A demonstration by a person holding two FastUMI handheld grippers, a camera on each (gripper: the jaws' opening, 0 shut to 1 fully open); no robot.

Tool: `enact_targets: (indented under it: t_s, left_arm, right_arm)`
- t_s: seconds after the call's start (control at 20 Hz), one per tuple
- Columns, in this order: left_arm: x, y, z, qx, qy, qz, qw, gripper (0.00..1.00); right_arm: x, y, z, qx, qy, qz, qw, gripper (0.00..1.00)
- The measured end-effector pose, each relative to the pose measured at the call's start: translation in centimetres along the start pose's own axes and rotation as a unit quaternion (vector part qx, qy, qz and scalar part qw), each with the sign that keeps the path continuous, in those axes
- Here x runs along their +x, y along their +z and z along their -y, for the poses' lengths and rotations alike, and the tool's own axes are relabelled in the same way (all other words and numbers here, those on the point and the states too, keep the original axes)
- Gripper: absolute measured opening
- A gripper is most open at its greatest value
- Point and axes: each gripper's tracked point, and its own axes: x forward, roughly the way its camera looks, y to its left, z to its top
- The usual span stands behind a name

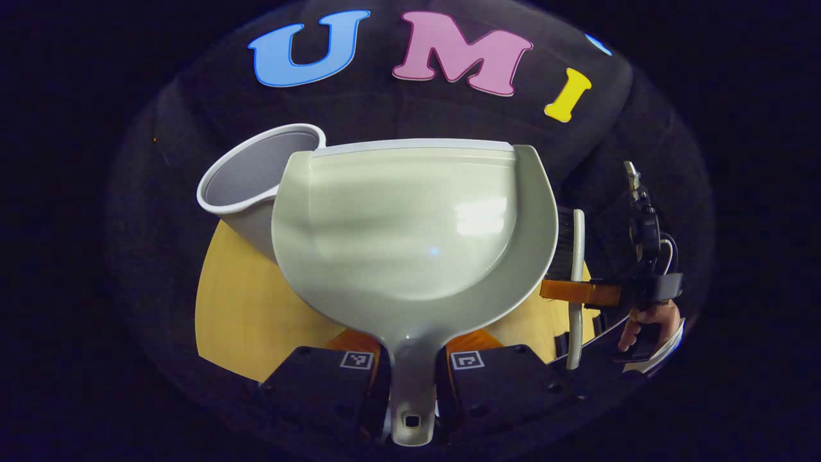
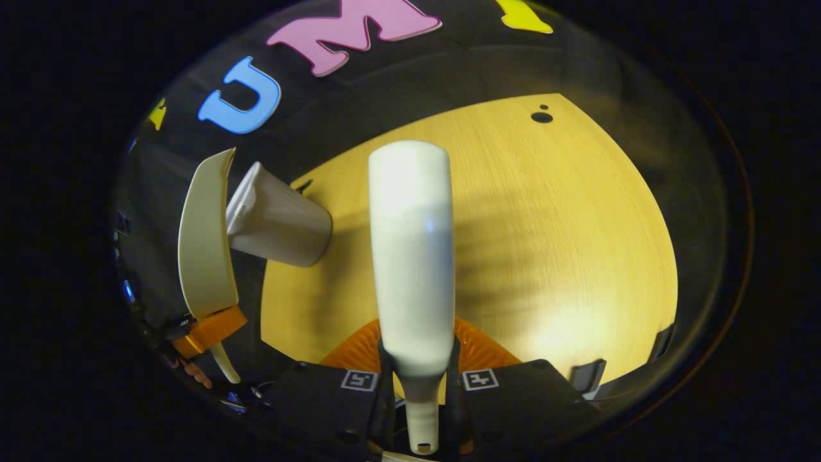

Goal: Pick up the small broom and dustpan from the desktop, sweep the trash into the dustpan with the broom, and then empty the trash into the garbage bin.

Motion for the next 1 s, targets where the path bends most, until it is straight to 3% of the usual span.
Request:
enact_targets:
  t_s: [0.2, 0.35, 0.7, 1.0]
  left_arm:
    - [9.1, -4.7, 2.1, 0.0, 0.0, -0.106, 0.994, 0.28]
    - [12.3, -6.2, 2.9, 0.001, 0.002, -0.156, 0.988, 0.27]
    - [10.3, -2.3, 1.6, -0.057, 0.008, -0.196, 0.979, 0.28]
    - [11.4, -2.0, 1.6, -0.017, 0.049, -0.225, 0.973, 0.28]
  right_arm:
    - [3.6, -2.9, 2.4, -0.016, -0.06, -0.048, 0.997, 0.33]
    - [6.8, -5.9, 2.9, -0.002, -0.08, -0.097, 0.992, 0.34]
    - [10.4, -8.9, 5.6, -0.043, -0.152, -0.159, 0.975, 0.34]
    - [11.3, -8.1, 5.5, -0.019, -0.15, -0.174, 0.973, 0.34]
